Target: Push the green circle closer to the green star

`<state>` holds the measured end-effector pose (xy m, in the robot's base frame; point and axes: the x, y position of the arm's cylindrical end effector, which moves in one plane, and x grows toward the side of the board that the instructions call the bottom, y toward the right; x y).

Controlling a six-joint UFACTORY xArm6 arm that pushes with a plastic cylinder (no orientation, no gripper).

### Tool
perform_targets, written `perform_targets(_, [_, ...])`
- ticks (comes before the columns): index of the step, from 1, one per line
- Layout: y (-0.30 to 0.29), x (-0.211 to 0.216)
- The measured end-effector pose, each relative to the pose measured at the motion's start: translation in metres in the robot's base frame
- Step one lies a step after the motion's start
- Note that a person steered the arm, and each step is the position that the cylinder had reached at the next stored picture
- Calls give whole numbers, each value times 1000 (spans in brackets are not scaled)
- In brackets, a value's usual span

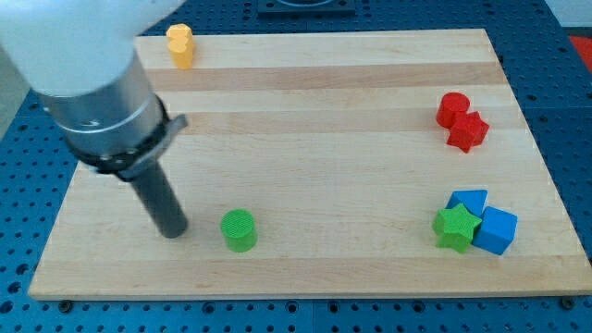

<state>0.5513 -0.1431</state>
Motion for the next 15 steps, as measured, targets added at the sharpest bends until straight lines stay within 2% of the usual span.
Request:
perform_targets(2, [107, 0])
perform_targets(3, [113, 1])
perform_targets(5, [49, 41])
perform_targets(6, [55, 55])
perform_targets(11, [102, 35])
perform_targets(13, [193, -2])
perform_targets(15, [206, -13])
